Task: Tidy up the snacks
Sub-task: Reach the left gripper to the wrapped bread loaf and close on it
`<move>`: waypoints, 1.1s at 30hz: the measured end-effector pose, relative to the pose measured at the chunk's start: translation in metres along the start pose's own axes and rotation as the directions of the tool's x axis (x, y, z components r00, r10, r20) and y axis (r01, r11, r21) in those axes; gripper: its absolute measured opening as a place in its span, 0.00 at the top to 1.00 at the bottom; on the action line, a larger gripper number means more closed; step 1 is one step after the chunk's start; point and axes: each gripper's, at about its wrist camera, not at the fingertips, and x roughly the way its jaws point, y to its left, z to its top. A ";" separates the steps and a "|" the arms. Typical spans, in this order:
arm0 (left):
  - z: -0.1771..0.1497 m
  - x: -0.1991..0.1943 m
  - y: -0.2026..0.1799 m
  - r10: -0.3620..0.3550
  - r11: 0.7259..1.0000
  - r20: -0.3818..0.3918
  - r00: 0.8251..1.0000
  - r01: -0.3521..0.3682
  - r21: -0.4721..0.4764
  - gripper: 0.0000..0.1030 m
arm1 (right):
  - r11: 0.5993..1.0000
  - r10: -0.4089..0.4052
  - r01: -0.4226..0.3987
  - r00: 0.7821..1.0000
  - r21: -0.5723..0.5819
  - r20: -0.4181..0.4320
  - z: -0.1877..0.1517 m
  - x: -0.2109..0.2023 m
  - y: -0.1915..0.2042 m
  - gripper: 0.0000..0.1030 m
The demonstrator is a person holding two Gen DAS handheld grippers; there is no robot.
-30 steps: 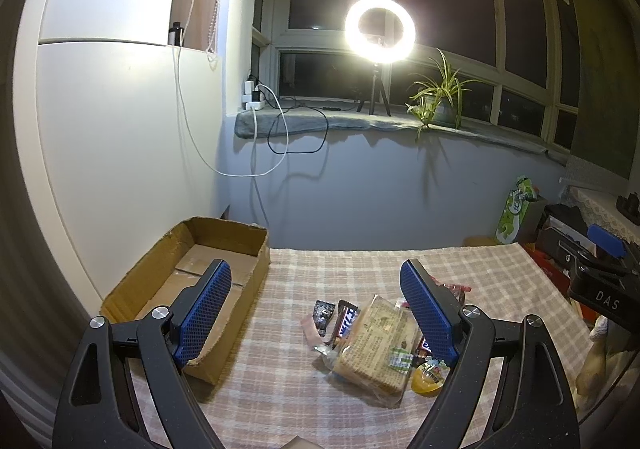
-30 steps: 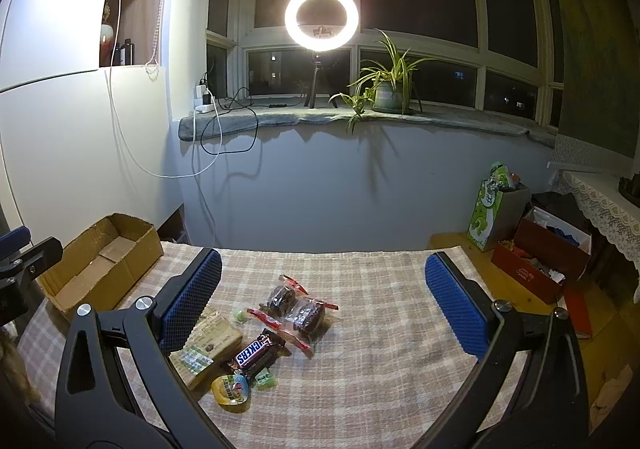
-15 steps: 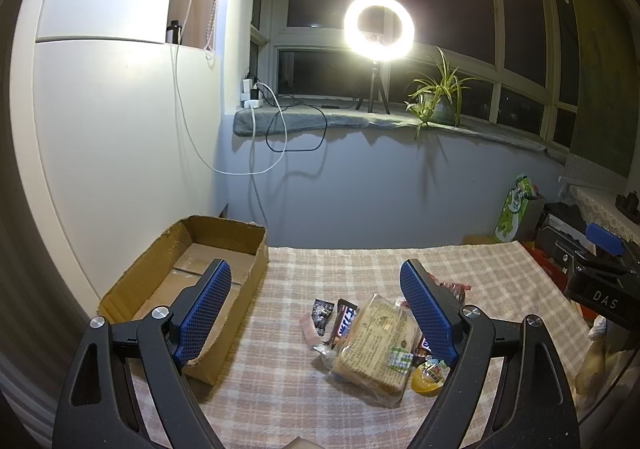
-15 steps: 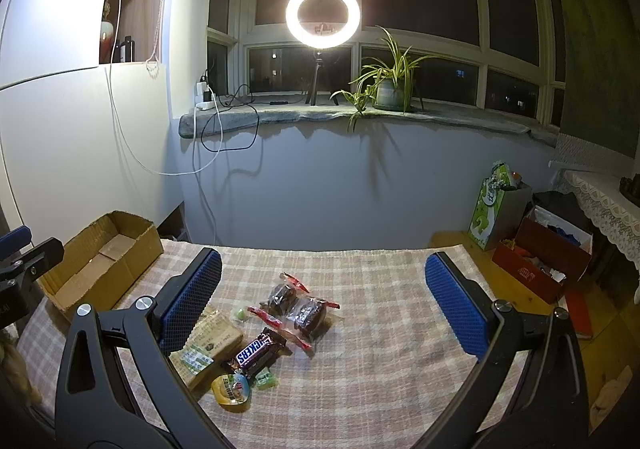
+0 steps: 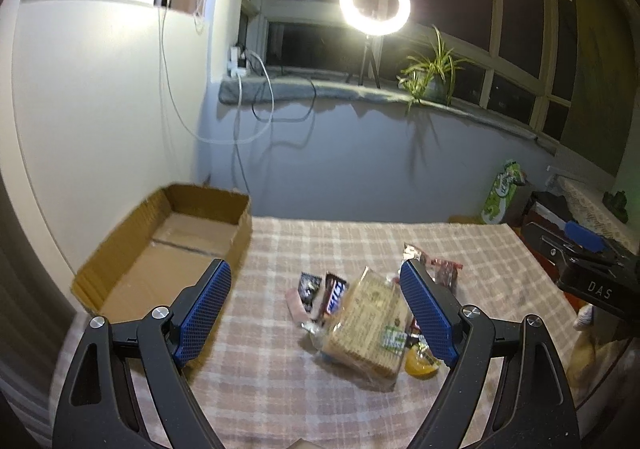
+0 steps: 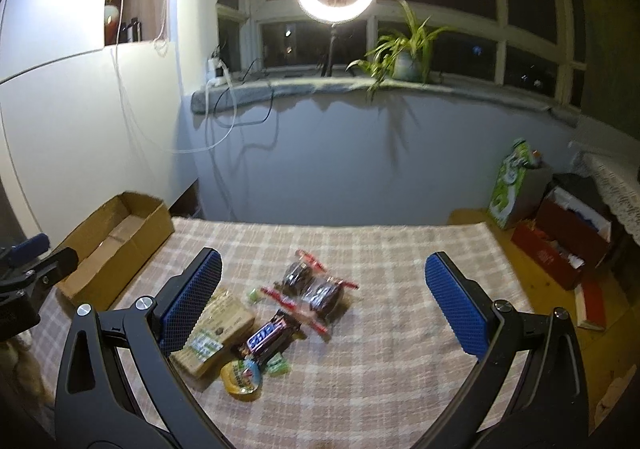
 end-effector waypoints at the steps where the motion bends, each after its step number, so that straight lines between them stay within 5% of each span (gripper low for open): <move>1: -0.002 0.003 0.001 -0.008 1.000 -0.012 1.000 0.008 -0.006 0.16 | 1.000 0.017 -0.017 1.000 0.001 -0.015 -0.001 0.004 0.000 0.00; 8: -0.017 0.022 0.012 -0.090 0.994 -0.105 0.990 0.082 -0.077 0.17 | 0.980 0.196 -0.191 0.969 0.046 -0.152 -0.013 0.037 -0.002 0.00; 16: -0.036 0.040 0.011 -0.153 0.983 -0.196 0.968 0.129 -0.131 0.17 | 0.937 0.341 -0.348 0.899 0.025 -0.274 -0.021 0.079 0.014 0.00; 33: -0.073 0.081 -0.006 -0.262 0.956 -0.352 0.898 0.191 -0.224 0.35 | 0.823 0.498 -0.568 0.699 0.025 -0.512 -0.032 0.160 0.049 0.00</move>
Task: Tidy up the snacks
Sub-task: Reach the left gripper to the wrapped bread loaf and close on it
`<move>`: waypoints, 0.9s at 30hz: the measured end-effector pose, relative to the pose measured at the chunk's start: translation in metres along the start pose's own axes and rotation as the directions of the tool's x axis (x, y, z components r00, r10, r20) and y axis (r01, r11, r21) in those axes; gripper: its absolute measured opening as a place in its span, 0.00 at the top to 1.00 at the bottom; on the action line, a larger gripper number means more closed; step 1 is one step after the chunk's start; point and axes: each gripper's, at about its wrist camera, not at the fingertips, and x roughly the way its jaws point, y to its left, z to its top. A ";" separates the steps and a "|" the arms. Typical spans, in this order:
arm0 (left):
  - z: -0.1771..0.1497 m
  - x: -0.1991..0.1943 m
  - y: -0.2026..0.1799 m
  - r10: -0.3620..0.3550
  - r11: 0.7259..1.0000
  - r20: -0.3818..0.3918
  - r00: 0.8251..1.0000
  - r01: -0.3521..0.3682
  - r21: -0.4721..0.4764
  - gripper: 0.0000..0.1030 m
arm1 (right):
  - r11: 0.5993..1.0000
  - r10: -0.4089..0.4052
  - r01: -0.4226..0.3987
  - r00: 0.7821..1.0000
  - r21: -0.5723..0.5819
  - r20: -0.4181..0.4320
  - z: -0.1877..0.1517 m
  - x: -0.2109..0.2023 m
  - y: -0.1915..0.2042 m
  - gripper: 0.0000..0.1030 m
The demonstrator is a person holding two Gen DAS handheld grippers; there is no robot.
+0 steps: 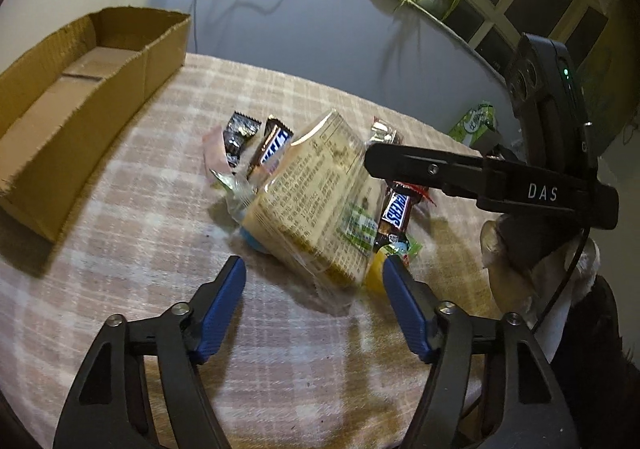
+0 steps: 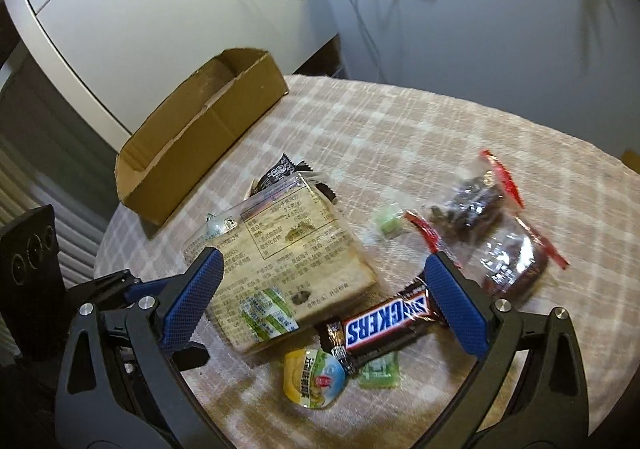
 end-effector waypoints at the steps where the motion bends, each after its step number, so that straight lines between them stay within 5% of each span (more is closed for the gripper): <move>1: 0.000 0.001 0.000 -0.003 1.000 -0.004 1.000 0.003 -0.003 0.35 | 1.000 0.008 -0.008 1.000 -0.010 -0.007 0.001 0.003 0.001 0.00; 14: 0.000 0.015 0.002 -0.009 1.000 -0.037 0.999 0.008 -0.016 0.53 | 0.998 0.064 -0.066 0.994 -0.015 -0.087 0.010 0.031 -0.004 0.14; 27: 0.001 0.013 0.003 -0.004 1.000 -0.028 1.000 0.004 -0.021 0.53 | 0.996 0.090 -0.091 0.988 0.001 -0.125 0.009 0.034 0.001 0.24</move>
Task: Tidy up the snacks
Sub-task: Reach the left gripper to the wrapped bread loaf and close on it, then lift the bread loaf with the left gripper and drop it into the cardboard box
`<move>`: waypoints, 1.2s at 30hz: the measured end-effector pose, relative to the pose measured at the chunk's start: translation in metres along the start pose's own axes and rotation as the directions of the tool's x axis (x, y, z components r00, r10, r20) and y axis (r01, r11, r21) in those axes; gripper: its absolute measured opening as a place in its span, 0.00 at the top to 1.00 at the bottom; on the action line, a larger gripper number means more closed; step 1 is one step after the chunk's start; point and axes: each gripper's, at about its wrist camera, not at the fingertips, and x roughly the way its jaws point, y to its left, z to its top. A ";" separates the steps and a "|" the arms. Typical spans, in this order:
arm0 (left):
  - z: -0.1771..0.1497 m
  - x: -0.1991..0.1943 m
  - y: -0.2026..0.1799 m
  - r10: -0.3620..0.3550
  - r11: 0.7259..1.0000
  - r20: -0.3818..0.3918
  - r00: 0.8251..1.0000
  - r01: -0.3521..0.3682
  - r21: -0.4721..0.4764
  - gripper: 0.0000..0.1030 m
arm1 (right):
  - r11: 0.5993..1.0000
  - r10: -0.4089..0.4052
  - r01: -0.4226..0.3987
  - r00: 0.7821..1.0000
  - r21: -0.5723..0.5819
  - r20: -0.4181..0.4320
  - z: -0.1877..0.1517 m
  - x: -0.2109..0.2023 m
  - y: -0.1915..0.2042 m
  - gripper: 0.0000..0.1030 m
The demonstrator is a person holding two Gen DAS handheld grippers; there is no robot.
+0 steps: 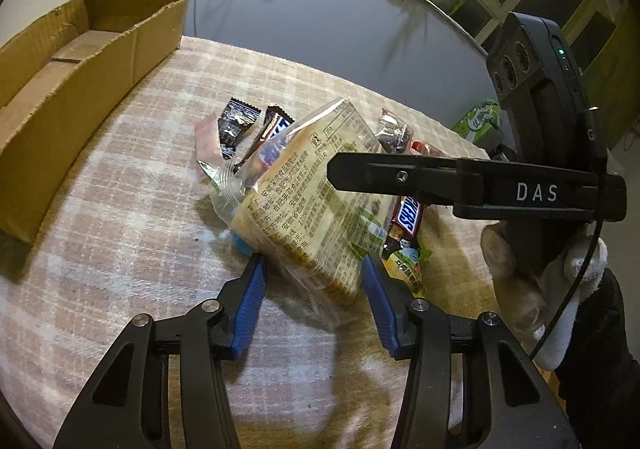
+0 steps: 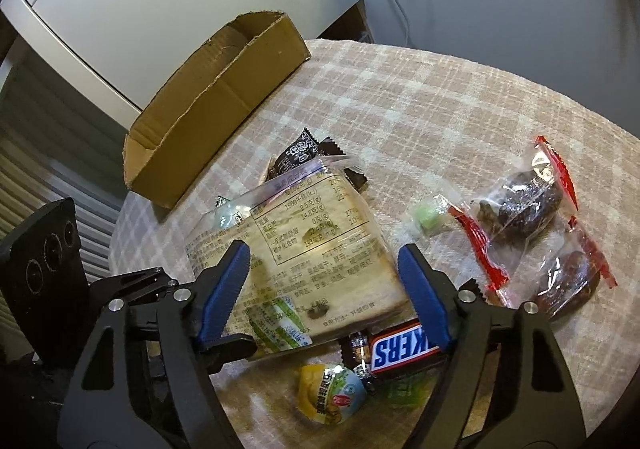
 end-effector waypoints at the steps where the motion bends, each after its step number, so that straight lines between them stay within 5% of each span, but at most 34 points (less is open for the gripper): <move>1: 0.000 -0.002 0.000 0.005 1.000 0.006 1.000 -0.005 0.000 0.53 | 1.000 -0.004 0.004 1.000 -0.001 0.001 0.000 -0.001 0.001 0.26; 17: 0.018 -0.053 0.020 0.060 0.998 0.148 0.987 -0.061 0.003 0.53 | 0.997 -0.023 0.027 0.998 -0.078 0.053 0.020 -0.018 0.059 0.29; 36: 0.055 -0.117 0.106 0.195 0.979 0.287 0.938 -0.170 -0.110 0.53 | 0.970 0.028 -0.015 0.998 -0.241 0.052 0.099 0.025 0.173 0.29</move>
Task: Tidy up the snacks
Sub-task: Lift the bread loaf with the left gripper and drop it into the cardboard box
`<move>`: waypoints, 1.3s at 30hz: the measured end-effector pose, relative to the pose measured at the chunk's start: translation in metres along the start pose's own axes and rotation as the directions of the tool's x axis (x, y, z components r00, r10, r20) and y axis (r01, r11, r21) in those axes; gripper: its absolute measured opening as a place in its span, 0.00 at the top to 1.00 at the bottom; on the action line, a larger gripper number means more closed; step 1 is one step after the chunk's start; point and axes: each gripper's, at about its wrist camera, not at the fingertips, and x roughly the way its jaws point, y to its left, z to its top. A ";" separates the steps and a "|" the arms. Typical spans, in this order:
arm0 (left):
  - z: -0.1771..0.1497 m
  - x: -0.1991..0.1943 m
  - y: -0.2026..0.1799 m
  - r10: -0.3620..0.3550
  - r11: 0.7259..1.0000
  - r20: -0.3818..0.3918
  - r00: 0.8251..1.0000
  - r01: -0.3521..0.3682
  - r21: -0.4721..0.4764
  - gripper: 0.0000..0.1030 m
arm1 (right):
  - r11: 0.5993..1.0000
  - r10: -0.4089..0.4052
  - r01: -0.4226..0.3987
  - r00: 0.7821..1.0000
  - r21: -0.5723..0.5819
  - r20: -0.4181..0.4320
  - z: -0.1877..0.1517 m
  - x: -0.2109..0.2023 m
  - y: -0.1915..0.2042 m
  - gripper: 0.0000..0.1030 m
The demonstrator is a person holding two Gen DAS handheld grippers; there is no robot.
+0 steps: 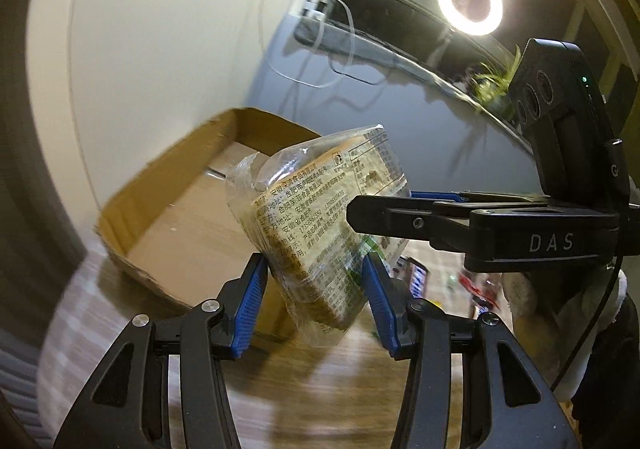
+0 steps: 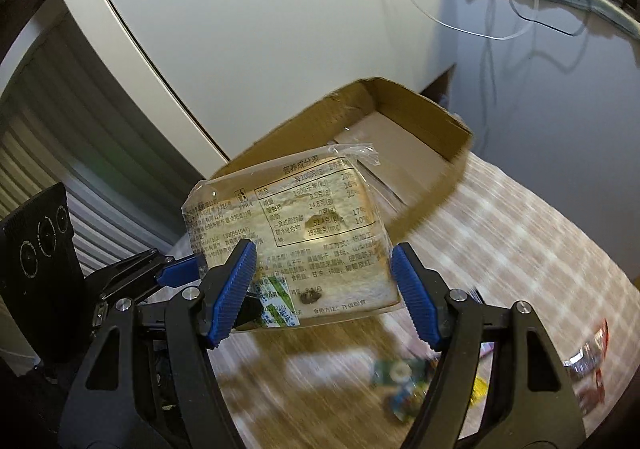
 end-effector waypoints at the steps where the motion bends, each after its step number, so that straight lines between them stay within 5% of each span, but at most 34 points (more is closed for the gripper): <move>1: 0.001 0.000 0.003 0.009 1.000 0.003 1.000 -0.009 -0.003 0.53 | 1.000 0.002 -0.002 1.000 -0.005 -0.001 0.004 0.005 0.003 0.29; 19: 0.014 0.014 0.036 0.084 0.995 -0.012 0.996 -0.085 -0.060 0.53 | 0.999 0.006 -0.009 0.998 -0.046 -0.060 0.035 0.060 0.026 0.29; 39: 0.013 -0.004 0.025 0.118 0.993 0.032 0.992 -0.117 -0.026 0.54 | 0.997 -0.054 0.053 0.999 -0.057 -0.010 0.025 0.031 0.017 0.29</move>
